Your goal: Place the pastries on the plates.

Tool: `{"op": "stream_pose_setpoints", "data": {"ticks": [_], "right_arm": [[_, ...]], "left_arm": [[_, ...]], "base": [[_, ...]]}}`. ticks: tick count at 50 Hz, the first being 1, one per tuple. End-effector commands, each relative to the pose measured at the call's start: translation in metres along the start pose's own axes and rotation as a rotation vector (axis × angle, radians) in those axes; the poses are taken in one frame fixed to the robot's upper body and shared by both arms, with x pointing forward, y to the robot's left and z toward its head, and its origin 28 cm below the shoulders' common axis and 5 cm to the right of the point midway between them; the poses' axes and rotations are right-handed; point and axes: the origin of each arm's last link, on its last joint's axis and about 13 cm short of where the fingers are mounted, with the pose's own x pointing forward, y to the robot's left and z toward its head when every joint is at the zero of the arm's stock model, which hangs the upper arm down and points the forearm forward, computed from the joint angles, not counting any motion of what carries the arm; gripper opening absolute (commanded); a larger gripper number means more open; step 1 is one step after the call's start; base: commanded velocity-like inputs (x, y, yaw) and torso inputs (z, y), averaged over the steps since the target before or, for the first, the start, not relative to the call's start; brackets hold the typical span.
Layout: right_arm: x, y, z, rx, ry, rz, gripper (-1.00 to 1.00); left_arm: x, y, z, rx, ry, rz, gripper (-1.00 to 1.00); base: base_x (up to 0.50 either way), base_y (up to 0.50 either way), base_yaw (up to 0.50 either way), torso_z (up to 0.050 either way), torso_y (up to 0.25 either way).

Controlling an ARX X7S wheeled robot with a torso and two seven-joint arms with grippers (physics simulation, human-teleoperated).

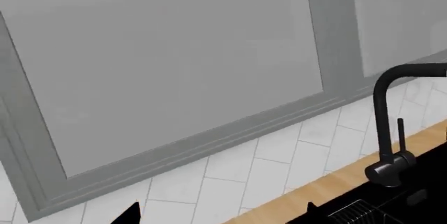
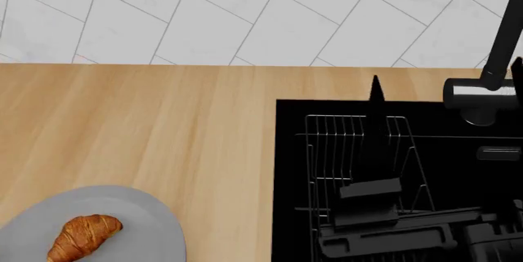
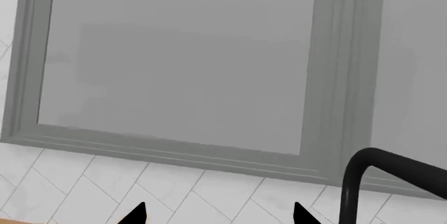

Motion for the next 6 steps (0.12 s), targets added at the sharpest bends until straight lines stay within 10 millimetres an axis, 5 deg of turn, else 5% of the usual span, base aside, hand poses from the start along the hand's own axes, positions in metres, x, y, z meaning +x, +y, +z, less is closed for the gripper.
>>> {"op": "stream_pose_setpoints", "data": {"ticks": [1, 6], "right_arm": [[0.0036, 0.0020, 0.0139, -0.013, -0.050, 0.005, 1.00], [0.0012, 0.0049, 0.0219, -0.018, -0.070, 0.011, 1.00]], "left_arm": [[-0.0252, -0.0177, -0.0021, -0.018, -0.084, 0.086, 1.00], [-0.0290, -0.0187, -0.0043, -0.029, -0.104, 0.116, 1.00]], "base": [[0.00, 0.00, 0.00, 0.000, 0.000], [0.00, 0.00, 0.00, 0.000, 0.000]]}}
